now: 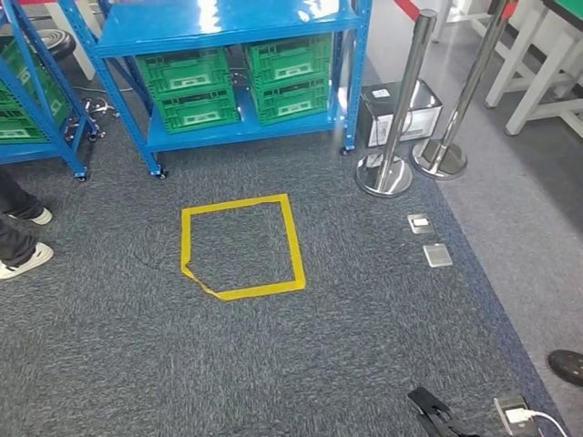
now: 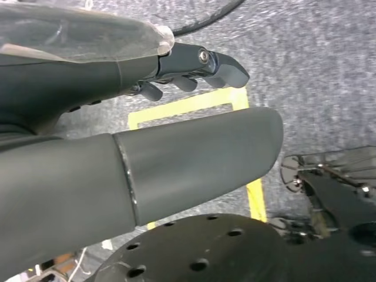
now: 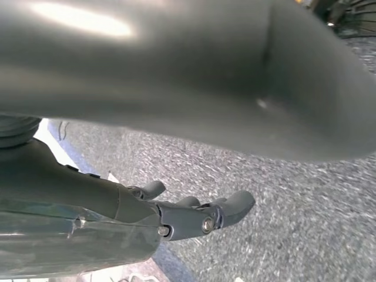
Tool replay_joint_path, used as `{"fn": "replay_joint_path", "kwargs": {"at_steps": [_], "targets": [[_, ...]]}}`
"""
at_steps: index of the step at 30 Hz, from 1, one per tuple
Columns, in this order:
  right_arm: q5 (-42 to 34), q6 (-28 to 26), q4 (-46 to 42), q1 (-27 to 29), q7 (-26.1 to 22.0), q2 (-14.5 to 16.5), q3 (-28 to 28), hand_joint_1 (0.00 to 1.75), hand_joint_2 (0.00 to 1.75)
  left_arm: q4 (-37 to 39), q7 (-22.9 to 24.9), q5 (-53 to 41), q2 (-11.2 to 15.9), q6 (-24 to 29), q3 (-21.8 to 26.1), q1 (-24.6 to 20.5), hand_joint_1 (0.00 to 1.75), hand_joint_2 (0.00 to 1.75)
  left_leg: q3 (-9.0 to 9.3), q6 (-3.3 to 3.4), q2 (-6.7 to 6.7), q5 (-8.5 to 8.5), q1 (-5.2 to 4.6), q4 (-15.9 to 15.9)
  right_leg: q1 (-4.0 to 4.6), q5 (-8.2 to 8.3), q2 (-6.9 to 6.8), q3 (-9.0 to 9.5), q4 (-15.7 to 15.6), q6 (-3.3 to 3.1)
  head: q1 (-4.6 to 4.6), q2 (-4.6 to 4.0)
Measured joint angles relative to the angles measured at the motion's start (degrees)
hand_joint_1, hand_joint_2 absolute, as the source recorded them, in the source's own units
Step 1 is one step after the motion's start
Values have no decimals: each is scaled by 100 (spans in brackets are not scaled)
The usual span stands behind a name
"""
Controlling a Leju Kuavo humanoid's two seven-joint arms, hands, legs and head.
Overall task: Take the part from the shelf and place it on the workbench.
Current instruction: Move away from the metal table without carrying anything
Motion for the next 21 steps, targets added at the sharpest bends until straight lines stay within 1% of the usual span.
{"fn": "replay_joint_path", "kwargs": {"at_steps": [1,2,3,4,5,6,7,8,9,10,11,12,13,14,15,16,17,18,19,20,21], "targets": [[0,1,1,-5,0,3,0,0,0,1,-1,0,11,0,-1,3,0,0,113,106,-27,172,-44,-432,14,-47,25,94,0,34,-10,0],[0,2,2,-7,-2,7,1,0,0,1,-1,0,21,0,-1,-2,0,0,189,174,-51,125,-75,-600,21,-57,34,143,0,73,-13,0],[0,4,2,-7,-2,8,1,0,0,1,-2,0,16,0,-1,-1,0,0,266,219,-56,210,-62,-705,30,-67,20,179,15,103,-17,0],[0,5,2,-5,-4,8,2,0,0,1,-2,1,12,0,-1,7,0,0,339,246,-44,318,-44,-755,40,-93,5,221,70,128,-6,0],[0,7,2,-5,-7,8,2,0,0,1,-2,4,8,0,-1,11,0,0,415,262,-25,390,-31,-786,40,-191,-18,194,191,154,13,0],[0,7,2,-8,-8,5,2,0,0,1,-2,10,2,0,-1,12,0,0,482,277,-5,447,-20,-807,37,-342,-41,91,427,176,30,0],[1,7,2,-9,-10,2,2,0,0,1,-1,19,-1,0,-1,8,0,0,522,275,9,440,-21,-805,31,-509,-60,-85,757,199,48,0],[1,8,2,-8,-11,0,2,0,0,1,-1,29,-3,0,-1,1,0,0,554,279,12,407,-22,-803,26,-666,-67,-317,1113,220,65,0],[2,9,3,-1,-12,-2,2,0,0,1,0,37,-6,0,-1,-1,0,0,589,275,11,369,-23,-800,24,-757,-68,-530,1390,237,79,0],[2,11,3,5,-13,-2,2,0,0,1,1,42,-10,0,-1,2,0,0,636,266,9,326,-22,-799,22,-749,-69,-669,1499,251,97,0],[2,13,4,11,-13,-2,2,0,0,1,1,45,-14,0,-1,11,0,0,697,256,7,278,-20,-798,21,-633,-72,-720,1414,255,116,0],[2,14,5,15,-15,-2,2,0,0,1,2,46,-21,0,-1,19,0,0,774,243,6,223,-17,-798,21,-404,-75,-682,1133,249,136,0],[2,15,6,21,-16,-3,2,0,0,1,3,48,-27,0,-1,28,0,0,854,224,7,163,-12,-802,24,-113,-82,-604,788,229,154,0],[2,15,11,31,-17,-3,2,0,0,1,3,49,-32,0,-1,26,0,0,926,201,6,113,-9,-808,37,99,-92,-561,505,212,157,-1],[2,16,17,37,-21,-3,2,0,0,1,4,49,-34,0,-1,17,0,0,970,174,2,73,-8,-813,51,240,-106,-517,296,177,163,-1],[2,16,22,40,-22,-3,2,0,0,1,4,50,-36,0,-1,7,0,0,1004,144,-2,46,-7,-822,66,299,-114,-509,216,136,167,-1],[2,17,27,38,-24,-3,2,0,0,1,4,50,-36,0,-1,-6,0,0,1022,114,-7,39,-9,-820,79,273,-120,-509,191,96,160,-1],[2,17,27,30,-24,-2,2,0,0,1,3,50,-31,0,-1,-14,0,0,1029,84,-10,36,-14,-800,68,277,-113,-447,154,51,167,-1],[2,16,27,29,-22,-2,2,0,0,1,3,49,-30,0,-1,-17,0,0,1009,52,-9,46,-16,-712,54,281,-103,-393,117,21,164,-1],[2,16,27,29,-21,-1,2,0,0,1,1,49,-27,0,-1,-20,0,0,908,13,-10,57,-12,-519,37,269,-98,-327,77,-1,145,-1],[2,15,26,28,-21,-1,2,0,0,1,0,48,-25,0,-1,-22,0,0,723,-26,-10,34,0,-219,17,257,-91,-260,36,-21,126,0]]}}
